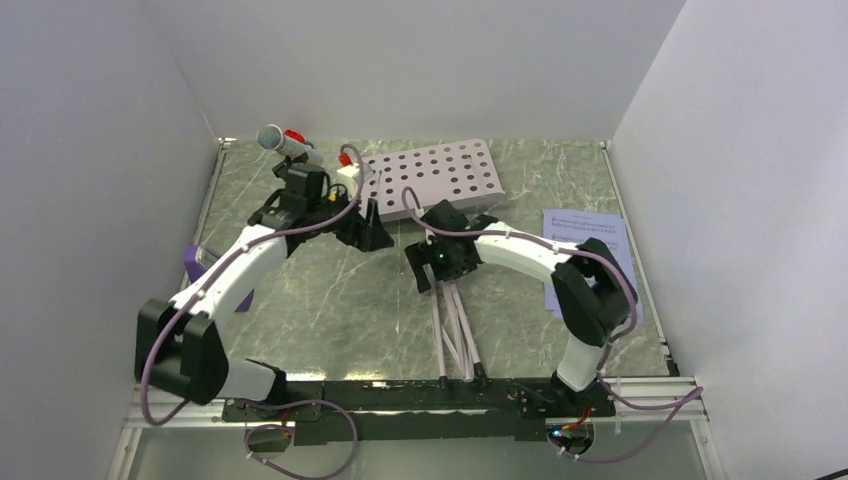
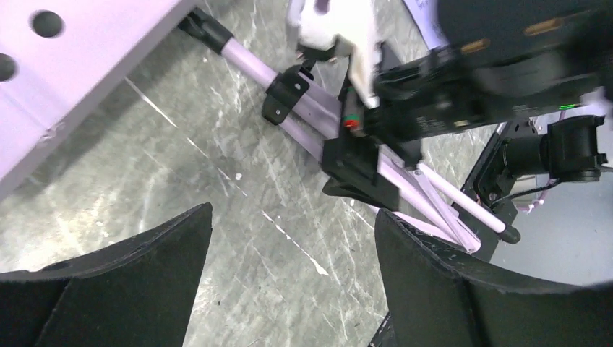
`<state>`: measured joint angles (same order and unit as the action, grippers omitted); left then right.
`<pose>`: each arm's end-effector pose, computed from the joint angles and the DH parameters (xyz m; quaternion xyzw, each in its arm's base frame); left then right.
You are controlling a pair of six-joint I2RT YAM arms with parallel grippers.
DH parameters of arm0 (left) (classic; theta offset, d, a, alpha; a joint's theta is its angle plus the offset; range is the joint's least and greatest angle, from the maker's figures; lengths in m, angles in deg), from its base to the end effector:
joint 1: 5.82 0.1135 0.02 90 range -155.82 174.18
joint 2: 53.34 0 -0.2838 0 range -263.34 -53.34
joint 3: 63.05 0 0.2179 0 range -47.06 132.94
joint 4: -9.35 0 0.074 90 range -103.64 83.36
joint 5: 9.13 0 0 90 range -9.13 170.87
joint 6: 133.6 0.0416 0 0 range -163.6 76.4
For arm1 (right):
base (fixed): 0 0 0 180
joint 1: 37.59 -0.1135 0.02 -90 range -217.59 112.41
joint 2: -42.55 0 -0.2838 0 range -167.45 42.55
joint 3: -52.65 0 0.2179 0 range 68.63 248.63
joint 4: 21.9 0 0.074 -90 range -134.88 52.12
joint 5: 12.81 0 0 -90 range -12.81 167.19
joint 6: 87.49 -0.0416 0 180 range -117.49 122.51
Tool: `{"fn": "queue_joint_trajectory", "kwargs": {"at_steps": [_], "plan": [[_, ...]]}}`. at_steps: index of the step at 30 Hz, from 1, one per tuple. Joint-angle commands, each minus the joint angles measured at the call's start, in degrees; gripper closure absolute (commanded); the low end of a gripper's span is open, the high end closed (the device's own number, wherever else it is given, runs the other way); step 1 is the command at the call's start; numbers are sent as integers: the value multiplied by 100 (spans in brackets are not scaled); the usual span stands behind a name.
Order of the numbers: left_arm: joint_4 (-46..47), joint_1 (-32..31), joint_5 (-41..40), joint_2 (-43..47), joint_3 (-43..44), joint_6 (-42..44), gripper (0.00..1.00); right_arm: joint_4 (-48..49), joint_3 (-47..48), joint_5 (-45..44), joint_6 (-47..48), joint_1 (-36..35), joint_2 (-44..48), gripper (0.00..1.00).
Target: Pack up the instrument practice props
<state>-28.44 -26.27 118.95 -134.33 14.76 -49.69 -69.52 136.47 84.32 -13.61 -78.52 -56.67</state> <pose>0.2475 -0.1197 0.3117 0.2418 0.8364 -0.3789 0.3136 0.2443 0.2187 0.2330 -0.2227 0.9448 0.1643 0.1757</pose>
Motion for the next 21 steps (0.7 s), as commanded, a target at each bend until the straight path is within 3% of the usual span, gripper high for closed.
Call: {"fn": "queue_joint_trajectory", "kwargs": {"at_steps": [1, 10, 16, 18, 19, 21], "plan": [[151, 197, -29, 719, -212, 36, 13, -612, 153, -973, -566, -120, -413, 0], [534, 350, 125, 1293, -688, -113, 11, -1083, 558, -1140, -824, -229, -1020, 3], [445, 358, 307, 1156, -560, -79, 11, -1180, 862, -331, -805, 179, -1827, 62], [458, 358, 315, 1163, -595, -77, 11, -1198, 905, -143, -953, 388, -1985, 92], [458, 357, 309, 1169, -619, -72, 11, -1177, 907, -62, -1044, 503, -2029, 100], [480, 363, 288, 1173, -678, -51, 11, -1144, 930, 43, -1258, 680, -2084, 100]]}}
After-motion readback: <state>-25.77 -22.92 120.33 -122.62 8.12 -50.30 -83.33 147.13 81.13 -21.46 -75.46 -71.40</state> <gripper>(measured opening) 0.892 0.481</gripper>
